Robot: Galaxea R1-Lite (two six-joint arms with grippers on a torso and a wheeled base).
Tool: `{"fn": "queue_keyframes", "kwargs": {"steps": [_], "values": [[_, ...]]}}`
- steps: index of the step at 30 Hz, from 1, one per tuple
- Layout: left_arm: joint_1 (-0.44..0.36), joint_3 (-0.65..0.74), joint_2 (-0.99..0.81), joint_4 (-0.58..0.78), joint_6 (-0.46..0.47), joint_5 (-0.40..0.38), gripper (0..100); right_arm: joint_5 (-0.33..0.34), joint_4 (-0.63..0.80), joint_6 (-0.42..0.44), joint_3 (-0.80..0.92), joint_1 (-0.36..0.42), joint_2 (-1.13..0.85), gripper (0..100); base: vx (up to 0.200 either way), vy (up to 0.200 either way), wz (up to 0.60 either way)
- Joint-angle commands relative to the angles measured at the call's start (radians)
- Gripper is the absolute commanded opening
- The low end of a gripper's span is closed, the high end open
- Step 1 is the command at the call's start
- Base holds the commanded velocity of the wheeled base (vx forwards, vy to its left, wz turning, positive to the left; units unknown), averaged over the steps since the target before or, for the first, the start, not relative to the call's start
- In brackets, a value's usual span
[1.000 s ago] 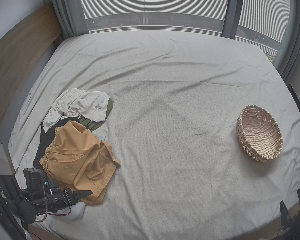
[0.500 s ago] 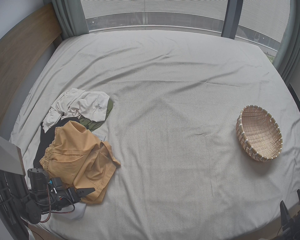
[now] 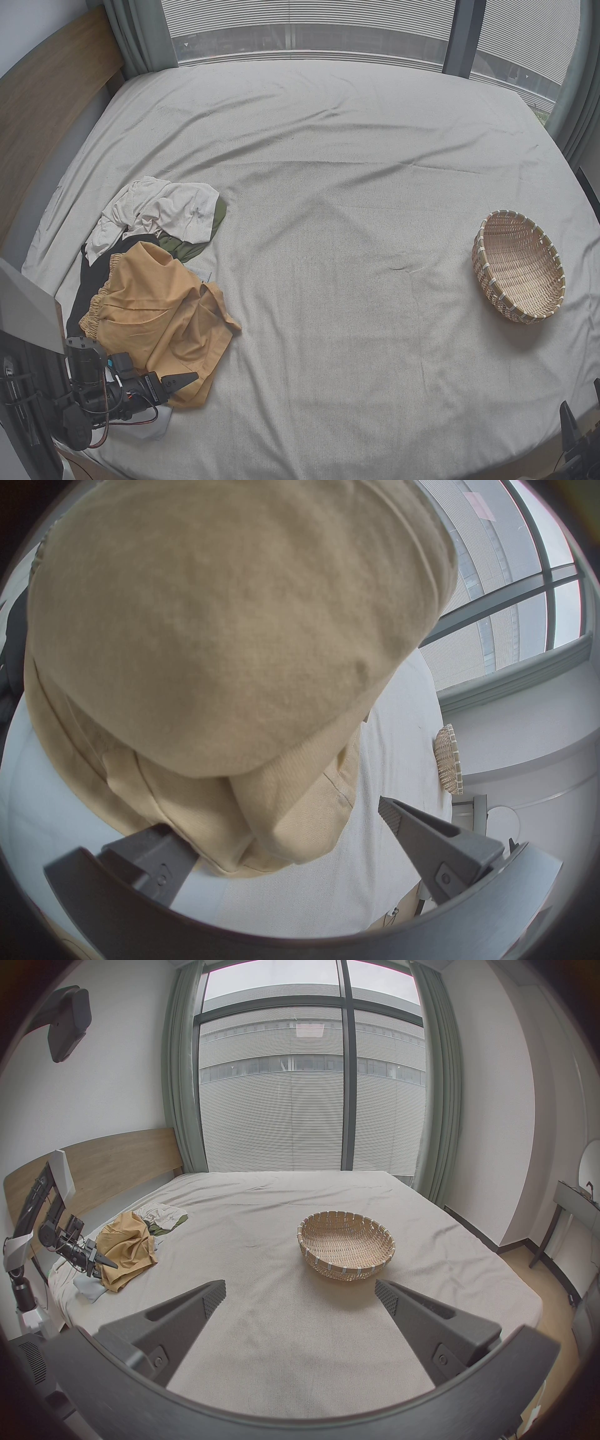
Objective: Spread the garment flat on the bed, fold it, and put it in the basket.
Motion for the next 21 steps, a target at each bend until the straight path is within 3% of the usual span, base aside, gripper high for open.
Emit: {"fn": "queue_keyframes", "kwargs": {"steps": [1,11,21], "values": [[-0.018,0.007,0.0,-0.001,-0.003,0.001,0,0.0,0.0,0.0,0.016,0.0,-0.004,100,0.0,0.0,0.0],[-0.127,-0.041,-0.012,-0.001,-0.066,0.004,0,0.0,0.0,0.0,0.016,0.0,-0.004,100,0.0,0.0,0.0],[-0.237,-0.12,-0.031,-0.001,-0.141,0.119,0,0.0,0.0,0.0,0.016,0.0,-0.004,100,0.0,0.0,0.0]]}}
